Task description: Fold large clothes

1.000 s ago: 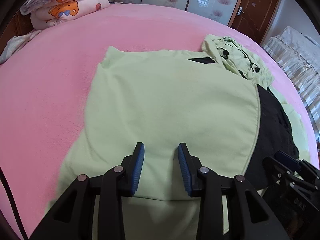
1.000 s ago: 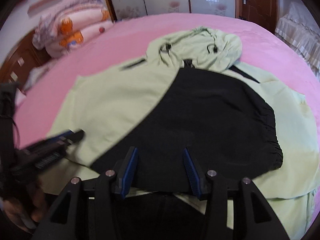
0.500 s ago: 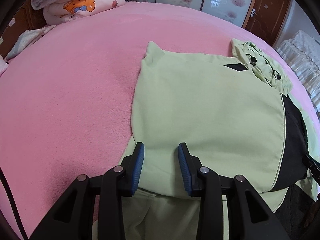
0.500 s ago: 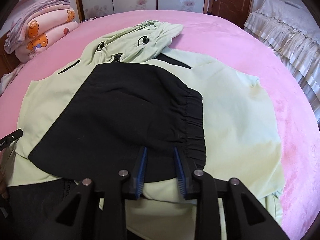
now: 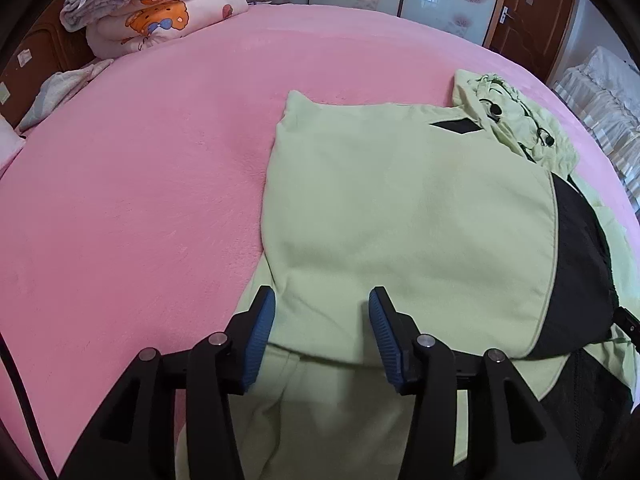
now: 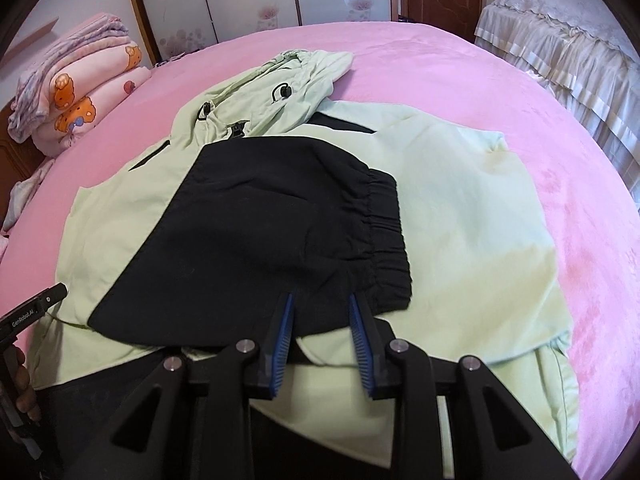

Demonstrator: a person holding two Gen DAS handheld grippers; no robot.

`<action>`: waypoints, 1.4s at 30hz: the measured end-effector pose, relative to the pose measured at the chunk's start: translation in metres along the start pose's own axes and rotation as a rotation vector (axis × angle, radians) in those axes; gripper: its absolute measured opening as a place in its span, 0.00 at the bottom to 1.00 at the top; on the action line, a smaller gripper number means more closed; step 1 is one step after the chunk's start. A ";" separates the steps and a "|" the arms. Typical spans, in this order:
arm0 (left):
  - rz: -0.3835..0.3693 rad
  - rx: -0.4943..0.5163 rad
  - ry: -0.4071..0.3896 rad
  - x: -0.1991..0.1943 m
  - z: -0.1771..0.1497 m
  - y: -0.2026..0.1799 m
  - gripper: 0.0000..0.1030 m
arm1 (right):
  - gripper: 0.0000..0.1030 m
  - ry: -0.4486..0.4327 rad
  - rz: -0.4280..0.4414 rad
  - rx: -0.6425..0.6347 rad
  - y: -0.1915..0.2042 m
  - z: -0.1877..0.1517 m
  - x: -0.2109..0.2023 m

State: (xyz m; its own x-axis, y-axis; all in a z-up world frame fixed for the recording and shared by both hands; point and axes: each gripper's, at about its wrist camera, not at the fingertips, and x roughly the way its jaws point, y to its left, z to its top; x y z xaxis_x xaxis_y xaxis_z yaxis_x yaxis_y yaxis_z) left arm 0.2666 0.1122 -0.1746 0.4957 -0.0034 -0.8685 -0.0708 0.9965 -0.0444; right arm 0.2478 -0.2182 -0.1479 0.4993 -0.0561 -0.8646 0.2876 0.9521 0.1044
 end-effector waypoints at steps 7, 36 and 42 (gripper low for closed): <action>-0.005 0.021 -0.015 -0.038 -0.010 -0.005 0.50 | 0.28 -0.006 0.014 0.042 -0.006 -0.012 -0.027; 0.045 0.073 0.002 -0.181 -0.173 0.056 0.57 | 0.42 -0.046 -0.001 0.058 -0.049 -0.157 -0.173; 0.042 0.074 0.040 -0.171 -0.195 0.078 0.58 | 0.42 -0.047 -0.007 0.059 -0.068 -0.186 -0.185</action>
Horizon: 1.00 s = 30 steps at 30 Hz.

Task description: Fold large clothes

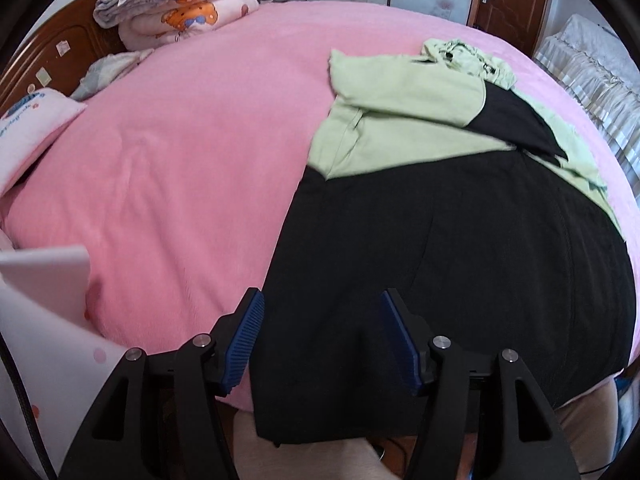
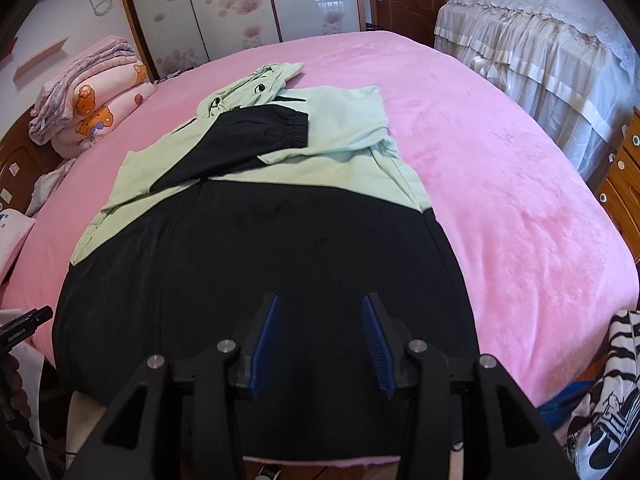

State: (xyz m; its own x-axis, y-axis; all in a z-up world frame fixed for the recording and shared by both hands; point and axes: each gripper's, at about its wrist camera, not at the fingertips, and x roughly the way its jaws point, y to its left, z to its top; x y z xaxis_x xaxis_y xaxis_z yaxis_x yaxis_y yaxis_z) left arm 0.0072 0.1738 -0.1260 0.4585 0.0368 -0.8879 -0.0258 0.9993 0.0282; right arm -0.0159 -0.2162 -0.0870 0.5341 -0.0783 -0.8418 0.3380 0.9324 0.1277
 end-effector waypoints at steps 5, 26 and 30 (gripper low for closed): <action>-0.043 -0.028 0.055 0.020 -0.012 0.017 0.58 | 0.42 0.013 0.023 0.000 -0.017 -0.020 -0.004; -0.233 -0.084 0.089 0.040 -0.029 0.071 0.59 | 0.55 0.160 0.201 0.139 -0.137 -0.061 0.036; -0.251 -0.076 0.087 0.043 -0.030 0.071 0.67 | 0.55 0.174 0.230 0.147 -0.138 -0.062 0.049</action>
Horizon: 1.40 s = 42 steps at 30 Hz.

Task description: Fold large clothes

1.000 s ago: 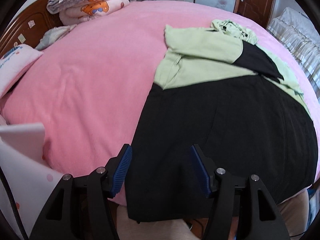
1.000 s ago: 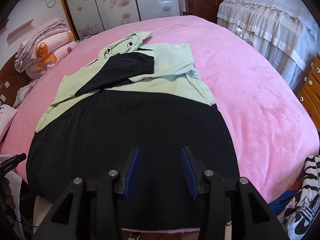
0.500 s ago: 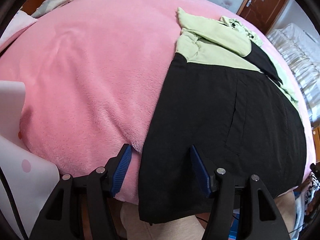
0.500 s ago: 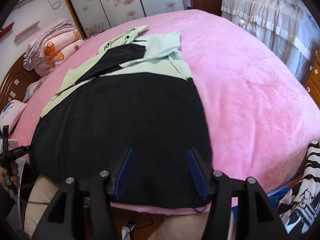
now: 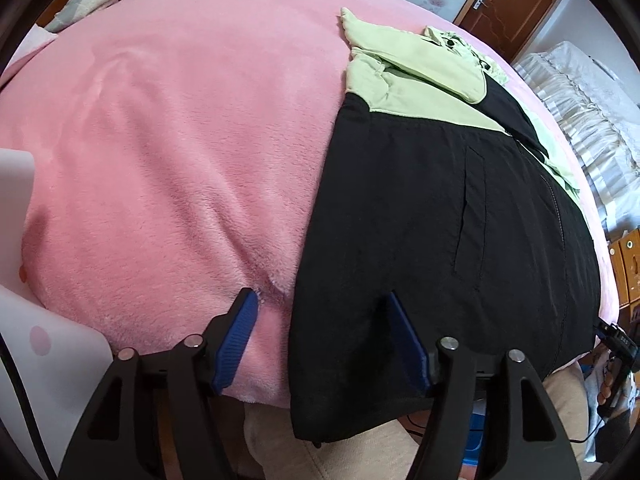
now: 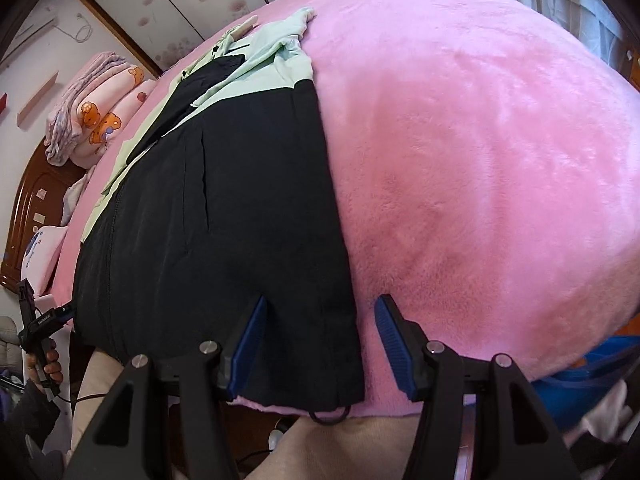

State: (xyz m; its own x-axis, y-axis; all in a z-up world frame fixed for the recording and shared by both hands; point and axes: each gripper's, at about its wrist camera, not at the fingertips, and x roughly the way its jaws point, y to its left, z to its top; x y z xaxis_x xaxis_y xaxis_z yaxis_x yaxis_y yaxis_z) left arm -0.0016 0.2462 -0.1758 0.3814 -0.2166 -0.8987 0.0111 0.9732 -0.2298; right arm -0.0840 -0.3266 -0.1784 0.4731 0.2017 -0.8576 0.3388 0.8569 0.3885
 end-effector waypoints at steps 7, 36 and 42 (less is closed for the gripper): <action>-0.007 0.065 -0.003 0.005 -0.002 -0.012 0.71 | 0.20 0.022 0.101 -0.045 0.008 0.004 0.002; -0.245 0.193 -0.004 -0.023 0.054 -0.113 0.04 | 0.05 -0.001 0.146 -0.141 0.055 0.036 -0.026; -0.425 -0.008 -0.133 -0.047 0.111 -0.110 0.04 | 0.04 -0.093 0.294 -0.094 0.075 0.083 -0.050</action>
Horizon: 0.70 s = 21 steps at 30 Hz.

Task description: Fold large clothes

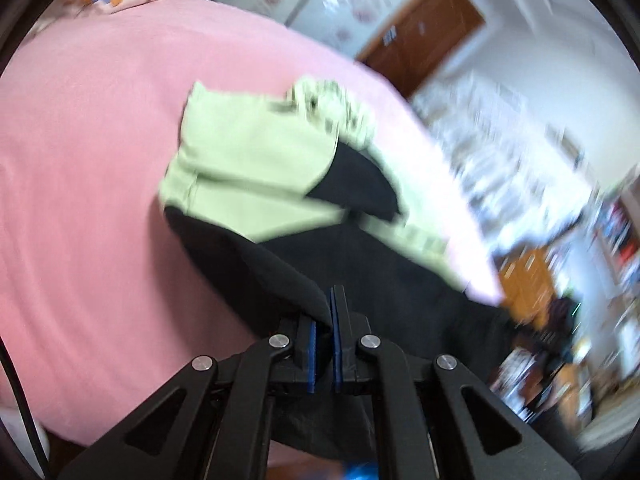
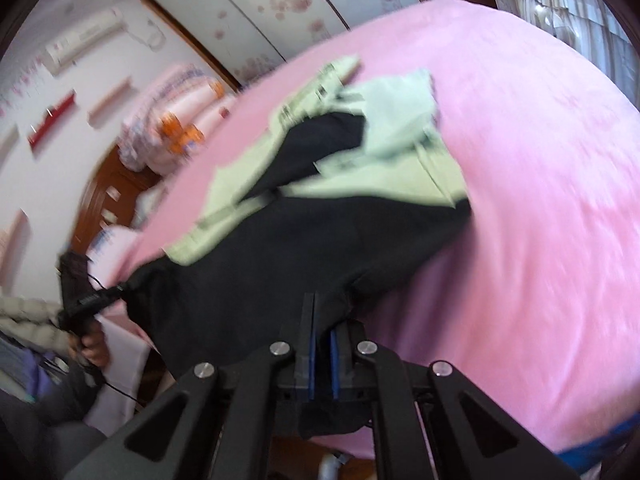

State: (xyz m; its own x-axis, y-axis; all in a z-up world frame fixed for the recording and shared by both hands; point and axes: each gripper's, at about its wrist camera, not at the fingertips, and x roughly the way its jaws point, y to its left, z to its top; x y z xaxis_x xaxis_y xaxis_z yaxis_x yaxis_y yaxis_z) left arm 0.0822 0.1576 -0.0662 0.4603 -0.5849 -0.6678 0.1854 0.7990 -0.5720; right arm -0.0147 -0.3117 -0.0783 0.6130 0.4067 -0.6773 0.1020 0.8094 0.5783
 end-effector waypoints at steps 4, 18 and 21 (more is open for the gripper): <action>-0.020 -0.108 -0.112 -0.007 0.055 0.018 0.04 | 0.04 -0.060 0.041 0.036 0.007 0.050 0.004; 0.278 -0.353 -0.105 0.092 0.189 0.113 0.46 | 0.43 -0.070 -0.145 0.375 -0.059 0.214 0.099; 0.321 -0.305 -0.070 0.106 0.186 0.119 0.46 | 0.43 -0.029 -0.198 0.325 -0.064 0.206 0.114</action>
State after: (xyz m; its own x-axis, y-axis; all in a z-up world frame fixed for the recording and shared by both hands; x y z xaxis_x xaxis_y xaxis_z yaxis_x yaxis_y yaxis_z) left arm 0.3149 0.2167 -0.1168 0.5124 -0.2945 -0.8067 -0.2363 0.8548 -0.4621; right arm 0.2102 -0.4043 -0.0985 0.5779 0.2405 -0.7798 0.4606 0.6927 0.5550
